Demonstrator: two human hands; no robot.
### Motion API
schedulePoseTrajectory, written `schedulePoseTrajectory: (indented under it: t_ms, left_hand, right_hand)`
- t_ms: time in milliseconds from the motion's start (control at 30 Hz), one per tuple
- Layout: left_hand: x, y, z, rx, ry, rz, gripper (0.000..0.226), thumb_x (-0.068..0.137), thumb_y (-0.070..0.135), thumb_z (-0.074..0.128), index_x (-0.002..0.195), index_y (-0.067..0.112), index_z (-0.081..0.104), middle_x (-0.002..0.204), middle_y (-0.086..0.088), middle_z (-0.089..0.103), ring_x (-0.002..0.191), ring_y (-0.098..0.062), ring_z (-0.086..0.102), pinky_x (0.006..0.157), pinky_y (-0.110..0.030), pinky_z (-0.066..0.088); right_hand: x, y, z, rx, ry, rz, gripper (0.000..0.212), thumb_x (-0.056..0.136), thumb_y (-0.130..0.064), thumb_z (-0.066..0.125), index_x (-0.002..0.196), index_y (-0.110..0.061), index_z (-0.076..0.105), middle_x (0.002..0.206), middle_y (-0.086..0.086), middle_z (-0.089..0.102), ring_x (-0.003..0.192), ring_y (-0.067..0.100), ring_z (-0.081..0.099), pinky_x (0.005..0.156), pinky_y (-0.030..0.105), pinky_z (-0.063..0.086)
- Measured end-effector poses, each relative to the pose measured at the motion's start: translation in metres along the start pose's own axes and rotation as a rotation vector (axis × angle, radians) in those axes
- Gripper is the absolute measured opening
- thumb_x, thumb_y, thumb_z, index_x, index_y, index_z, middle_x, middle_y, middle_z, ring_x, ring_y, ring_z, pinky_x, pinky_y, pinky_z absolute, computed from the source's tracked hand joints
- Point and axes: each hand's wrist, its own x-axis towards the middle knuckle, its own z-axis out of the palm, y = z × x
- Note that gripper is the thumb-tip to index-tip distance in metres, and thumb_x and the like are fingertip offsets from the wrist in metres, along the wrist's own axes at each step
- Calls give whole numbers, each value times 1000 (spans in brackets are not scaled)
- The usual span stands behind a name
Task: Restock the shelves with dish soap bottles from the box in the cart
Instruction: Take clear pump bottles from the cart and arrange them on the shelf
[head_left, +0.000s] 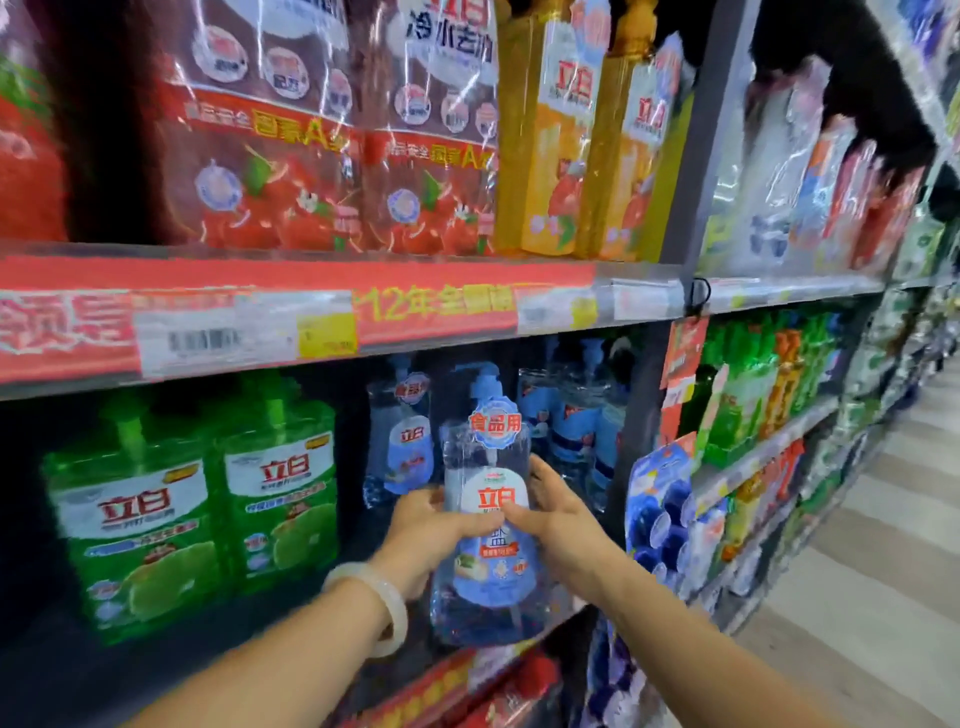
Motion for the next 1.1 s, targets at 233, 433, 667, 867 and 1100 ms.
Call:
schedulePoseTrajectory:
  t_ms: [233, 433, 667, 867, 1100]
  left_hand:
    - [91, -6, 23, 91, -81, -15, 24, 77, 18, 77, 94, 5, 64, 84, -7, 71, 66, -13, 69, 65, -25, 59]
    - [142, -33, 28, 223, 176, 199, 75, 46, 37, 87, 112, 14, 58, 107, -5, 70, 95, -19, 68, 83, -41, 57]
    - [168, -39, 30, 353, 220, 295, 76, 60, 35, 85, 124, 17, 47, 115, 7, 63, 107, -8, 61, 91, -30, 51]
    - [172, -55, 33, 444, 248, 318, 76, 65, 21, 84, 128, 28, 43, 118, 19, 60, 106, 8, 58, 84, -12, 49]
    - [180, -68, 46, 404, 439, 302, 71, 70, 14, 82, 132, 23, 49, 119, 13, 61, 110, -3, 56, 79, -3, 43]
  right_hand:
    - [86, 5, -41, -50, -11, -25, 68, 82, 3, 66, 138, -24, 37, 130, 7, 58, 114, 28, 60, 94, 46, 52]
    - [128, 13, -57, -180, -41, -119, 67, 82, 12, 60, 138, -19, 40, 130, -2, 58, 103, 5, 63, 80, 20, 54]
    - [157, 22, -65, -262, -120, -130, 60, 89, 6, 55, 141, -15, 34, 132, 2, 55, 108, 4, 59, 85, 15, 50]
    - [165, 41, -66, -265, -109, -67, 49, 93, -9, 54, 140, -14, 38, 131, 7, 56, 104, 12, 58, 70, 6, 48]
    - [174, 48, -65, -170, -65, -66, 36, 95, -9, 52, 123, -27, 40, 114, -2, 57, 96, 9, 57, 67, 5, 48]
